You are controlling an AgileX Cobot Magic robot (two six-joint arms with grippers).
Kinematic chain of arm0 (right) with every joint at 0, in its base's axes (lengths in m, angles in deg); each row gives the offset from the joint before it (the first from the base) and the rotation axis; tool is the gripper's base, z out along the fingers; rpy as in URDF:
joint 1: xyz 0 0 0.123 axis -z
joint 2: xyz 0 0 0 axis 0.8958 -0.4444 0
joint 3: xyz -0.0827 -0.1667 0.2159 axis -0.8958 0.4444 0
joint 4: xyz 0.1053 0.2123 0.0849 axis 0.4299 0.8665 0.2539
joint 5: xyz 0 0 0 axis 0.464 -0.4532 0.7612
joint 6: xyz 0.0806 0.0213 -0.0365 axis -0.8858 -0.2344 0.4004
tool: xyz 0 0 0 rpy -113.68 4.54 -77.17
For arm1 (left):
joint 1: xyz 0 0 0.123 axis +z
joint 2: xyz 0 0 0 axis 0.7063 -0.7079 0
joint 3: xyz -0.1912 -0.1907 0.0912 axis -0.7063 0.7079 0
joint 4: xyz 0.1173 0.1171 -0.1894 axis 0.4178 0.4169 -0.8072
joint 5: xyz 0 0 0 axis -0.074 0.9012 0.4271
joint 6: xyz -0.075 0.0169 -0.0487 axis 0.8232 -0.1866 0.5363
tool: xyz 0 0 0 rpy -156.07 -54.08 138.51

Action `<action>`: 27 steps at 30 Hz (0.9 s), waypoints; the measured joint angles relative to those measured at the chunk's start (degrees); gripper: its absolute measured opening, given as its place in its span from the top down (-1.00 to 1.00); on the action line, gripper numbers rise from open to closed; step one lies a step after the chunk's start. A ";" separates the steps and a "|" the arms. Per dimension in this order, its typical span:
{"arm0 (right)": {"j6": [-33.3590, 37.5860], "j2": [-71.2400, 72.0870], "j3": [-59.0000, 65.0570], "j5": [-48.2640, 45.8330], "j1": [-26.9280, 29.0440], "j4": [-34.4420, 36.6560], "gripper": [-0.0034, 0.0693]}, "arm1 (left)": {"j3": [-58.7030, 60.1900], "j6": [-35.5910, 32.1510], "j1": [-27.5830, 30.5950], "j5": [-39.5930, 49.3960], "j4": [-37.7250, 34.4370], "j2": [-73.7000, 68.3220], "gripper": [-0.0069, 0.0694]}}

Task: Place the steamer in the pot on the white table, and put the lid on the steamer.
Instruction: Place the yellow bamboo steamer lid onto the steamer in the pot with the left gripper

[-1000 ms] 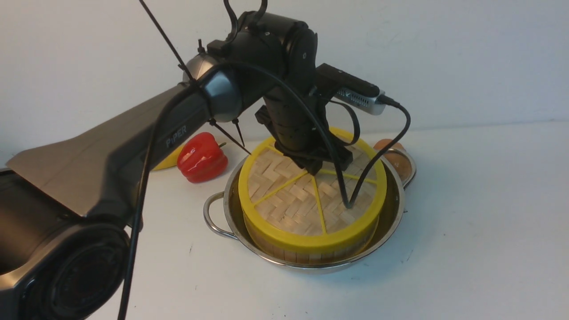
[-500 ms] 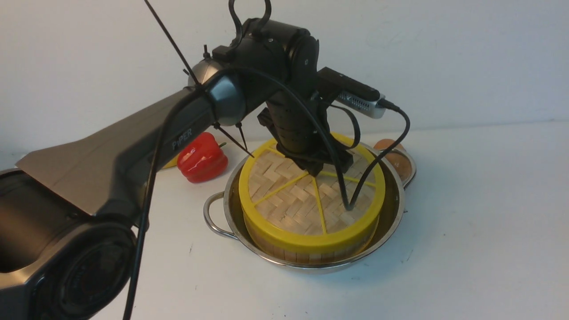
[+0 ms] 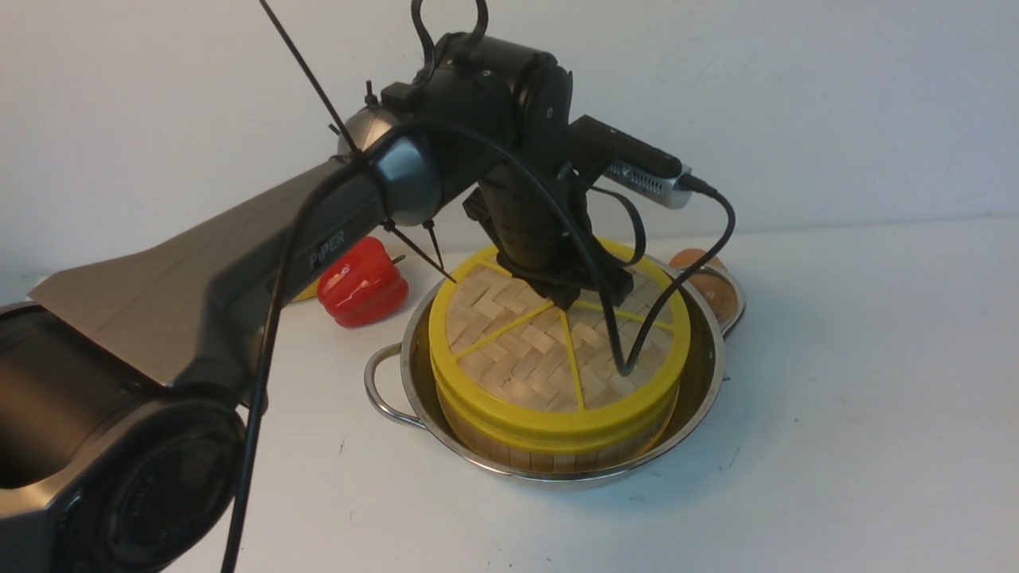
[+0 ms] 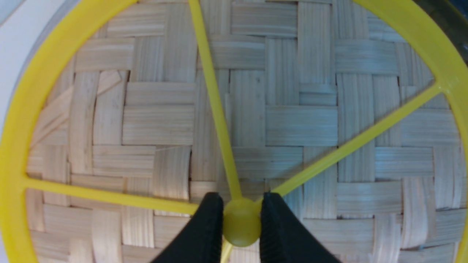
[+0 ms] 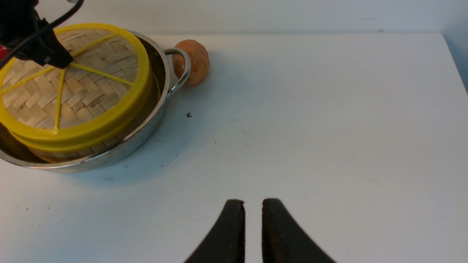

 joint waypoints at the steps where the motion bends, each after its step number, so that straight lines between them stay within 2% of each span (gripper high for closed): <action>1: 0.00 0.00 0.00 0.00 0.00 0.00 0.66 | 0.00 0.00 0.00 0.00 0.00 0.00 0.50; 27: 0.18 0.00 0.00 0.00 0.00 0.00 0.64 | 0.00 0.91 0.00 1.85 0.90 0.00 0.50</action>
